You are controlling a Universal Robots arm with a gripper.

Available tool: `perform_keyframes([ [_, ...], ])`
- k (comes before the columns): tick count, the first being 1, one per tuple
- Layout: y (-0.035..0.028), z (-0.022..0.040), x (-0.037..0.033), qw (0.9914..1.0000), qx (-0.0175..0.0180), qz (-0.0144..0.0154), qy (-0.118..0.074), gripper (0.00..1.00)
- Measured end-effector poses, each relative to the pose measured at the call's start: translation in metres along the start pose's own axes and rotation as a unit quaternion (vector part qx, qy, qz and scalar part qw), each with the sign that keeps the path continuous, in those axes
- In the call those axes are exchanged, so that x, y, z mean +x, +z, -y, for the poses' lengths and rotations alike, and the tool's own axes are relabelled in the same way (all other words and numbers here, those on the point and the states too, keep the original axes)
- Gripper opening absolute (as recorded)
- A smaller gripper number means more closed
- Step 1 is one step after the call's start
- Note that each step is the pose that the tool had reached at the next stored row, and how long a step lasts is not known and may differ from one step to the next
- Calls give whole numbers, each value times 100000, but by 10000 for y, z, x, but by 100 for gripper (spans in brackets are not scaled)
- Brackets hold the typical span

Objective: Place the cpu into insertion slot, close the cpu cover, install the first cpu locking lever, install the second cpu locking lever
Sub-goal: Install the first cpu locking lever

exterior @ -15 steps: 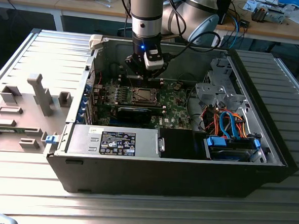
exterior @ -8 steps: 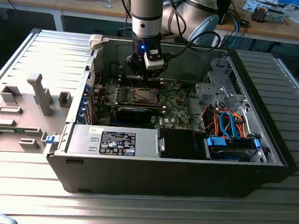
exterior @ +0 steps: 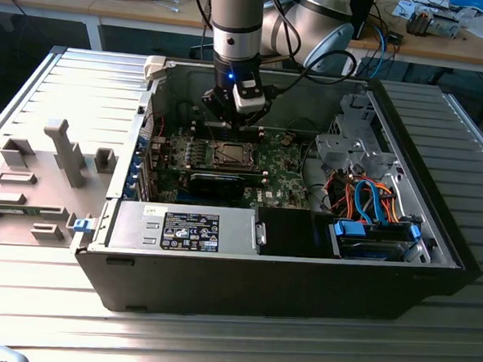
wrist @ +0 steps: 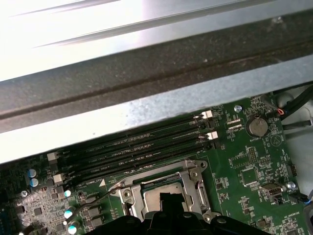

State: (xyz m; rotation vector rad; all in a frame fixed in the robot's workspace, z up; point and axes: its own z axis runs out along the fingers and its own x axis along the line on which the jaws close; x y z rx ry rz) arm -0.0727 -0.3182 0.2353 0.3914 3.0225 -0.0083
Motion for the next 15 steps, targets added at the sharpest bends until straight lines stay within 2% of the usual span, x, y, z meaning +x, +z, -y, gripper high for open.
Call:
perform_keyframes([
  [15,0,0,0,99998,-35,6,-646,11],
])
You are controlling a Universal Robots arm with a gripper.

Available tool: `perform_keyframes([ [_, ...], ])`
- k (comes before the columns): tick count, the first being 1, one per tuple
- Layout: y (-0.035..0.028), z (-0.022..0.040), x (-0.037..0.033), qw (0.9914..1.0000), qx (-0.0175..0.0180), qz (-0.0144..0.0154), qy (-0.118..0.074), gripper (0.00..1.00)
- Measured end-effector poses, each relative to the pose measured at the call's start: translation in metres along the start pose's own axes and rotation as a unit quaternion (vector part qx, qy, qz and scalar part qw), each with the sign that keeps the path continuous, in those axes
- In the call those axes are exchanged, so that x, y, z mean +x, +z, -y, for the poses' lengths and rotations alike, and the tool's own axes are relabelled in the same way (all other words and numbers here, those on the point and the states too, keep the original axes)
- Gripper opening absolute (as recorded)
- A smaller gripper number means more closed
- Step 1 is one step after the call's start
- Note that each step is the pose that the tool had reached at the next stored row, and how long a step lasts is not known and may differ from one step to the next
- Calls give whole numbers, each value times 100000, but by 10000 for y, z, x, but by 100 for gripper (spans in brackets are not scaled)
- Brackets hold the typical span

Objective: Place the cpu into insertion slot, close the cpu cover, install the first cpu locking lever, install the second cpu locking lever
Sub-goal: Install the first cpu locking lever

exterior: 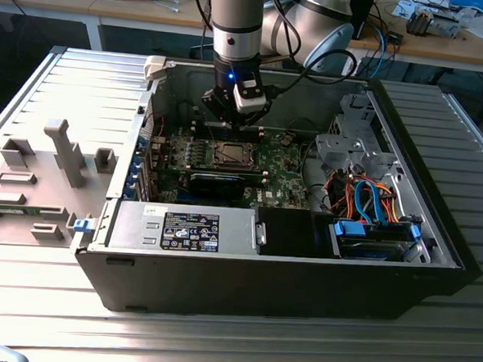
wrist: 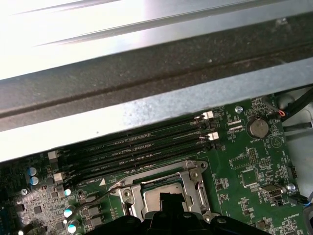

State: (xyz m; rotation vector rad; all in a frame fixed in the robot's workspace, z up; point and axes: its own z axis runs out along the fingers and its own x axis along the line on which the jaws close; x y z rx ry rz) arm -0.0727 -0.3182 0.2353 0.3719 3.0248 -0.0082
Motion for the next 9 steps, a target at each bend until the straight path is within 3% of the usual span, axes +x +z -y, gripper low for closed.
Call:
perform_keyframes([
  [9,0,0,0,99999,-37,-4,-438,11],
])
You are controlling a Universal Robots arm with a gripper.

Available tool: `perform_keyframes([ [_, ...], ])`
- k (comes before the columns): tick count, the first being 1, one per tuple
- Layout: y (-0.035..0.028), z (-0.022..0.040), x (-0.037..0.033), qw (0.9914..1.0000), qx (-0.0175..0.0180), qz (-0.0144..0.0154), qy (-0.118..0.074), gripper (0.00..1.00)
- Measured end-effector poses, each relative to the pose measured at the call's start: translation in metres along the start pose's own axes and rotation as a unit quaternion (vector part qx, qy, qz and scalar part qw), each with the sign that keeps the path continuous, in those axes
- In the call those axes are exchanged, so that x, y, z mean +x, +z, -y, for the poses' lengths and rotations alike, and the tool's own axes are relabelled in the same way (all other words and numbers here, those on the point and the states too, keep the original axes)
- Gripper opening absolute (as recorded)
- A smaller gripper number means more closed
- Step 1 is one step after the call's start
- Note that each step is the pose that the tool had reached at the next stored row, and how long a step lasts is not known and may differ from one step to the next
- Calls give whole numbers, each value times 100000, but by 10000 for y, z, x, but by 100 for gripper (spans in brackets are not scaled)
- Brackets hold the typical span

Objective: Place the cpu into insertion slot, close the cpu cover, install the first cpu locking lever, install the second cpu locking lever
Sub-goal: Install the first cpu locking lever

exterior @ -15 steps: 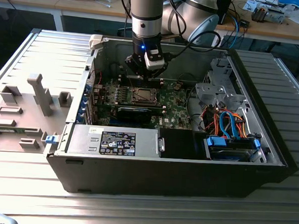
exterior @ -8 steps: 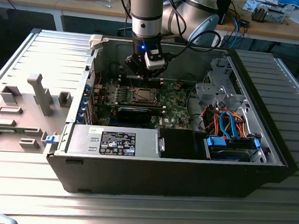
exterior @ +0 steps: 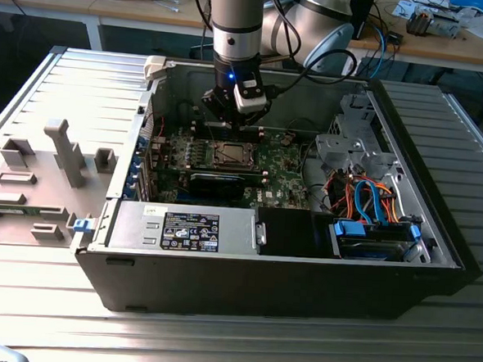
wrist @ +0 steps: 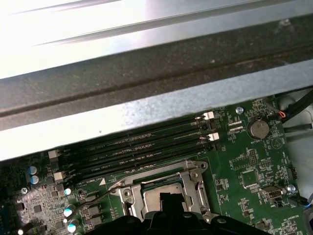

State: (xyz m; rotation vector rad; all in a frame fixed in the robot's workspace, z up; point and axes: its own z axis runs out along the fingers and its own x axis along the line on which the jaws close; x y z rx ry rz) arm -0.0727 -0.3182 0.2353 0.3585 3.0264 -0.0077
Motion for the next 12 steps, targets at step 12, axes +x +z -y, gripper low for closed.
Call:
perform_keyframes([
  [12,0,0,0,99998,-47,-1,-566,11],
])
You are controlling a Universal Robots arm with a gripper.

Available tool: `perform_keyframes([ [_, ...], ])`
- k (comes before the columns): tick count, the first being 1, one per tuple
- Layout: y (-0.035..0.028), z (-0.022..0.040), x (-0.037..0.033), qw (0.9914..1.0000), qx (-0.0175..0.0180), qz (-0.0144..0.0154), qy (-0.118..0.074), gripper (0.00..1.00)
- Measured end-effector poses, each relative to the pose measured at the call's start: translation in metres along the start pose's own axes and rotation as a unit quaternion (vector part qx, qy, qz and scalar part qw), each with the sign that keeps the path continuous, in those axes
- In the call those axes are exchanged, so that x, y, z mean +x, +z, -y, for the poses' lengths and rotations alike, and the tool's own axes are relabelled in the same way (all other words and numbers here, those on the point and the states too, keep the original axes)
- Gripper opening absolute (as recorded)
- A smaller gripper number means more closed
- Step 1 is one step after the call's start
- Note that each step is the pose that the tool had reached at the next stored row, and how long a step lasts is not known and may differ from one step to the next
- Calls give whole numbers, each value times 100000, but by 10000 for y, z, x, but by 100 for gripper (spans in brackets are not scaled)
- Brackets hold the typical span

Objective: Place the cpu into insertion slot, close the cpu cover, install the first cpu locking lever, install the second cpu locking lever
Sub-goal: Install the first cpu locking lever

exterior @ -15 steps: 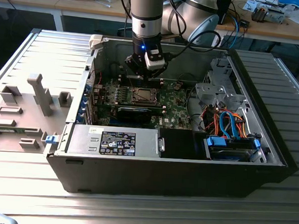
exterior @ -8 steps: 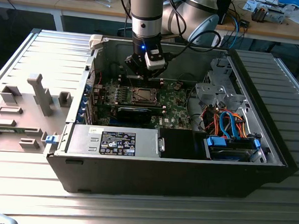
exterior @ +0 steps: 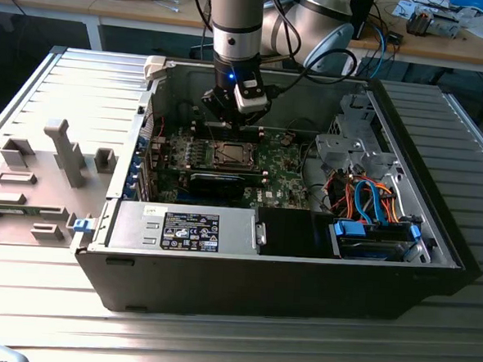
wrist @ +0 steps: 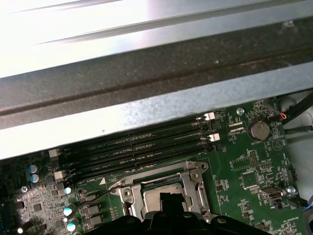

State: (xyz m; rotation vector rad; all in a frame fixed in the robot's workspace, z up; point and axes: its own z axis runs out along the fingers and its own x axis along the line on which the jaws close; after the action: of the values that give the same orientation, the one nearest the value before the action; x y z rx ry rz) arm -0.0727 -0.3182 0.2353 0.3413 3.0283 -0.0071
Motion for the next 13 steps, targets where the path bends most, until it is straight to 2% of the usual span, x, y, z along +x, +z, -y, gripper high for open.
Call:
perform_keyframes([
  [9,0,0,0,99998,-47,-2,-553,11],
  [13,0,0,0,99982,-155,-8,-1881,11],
])
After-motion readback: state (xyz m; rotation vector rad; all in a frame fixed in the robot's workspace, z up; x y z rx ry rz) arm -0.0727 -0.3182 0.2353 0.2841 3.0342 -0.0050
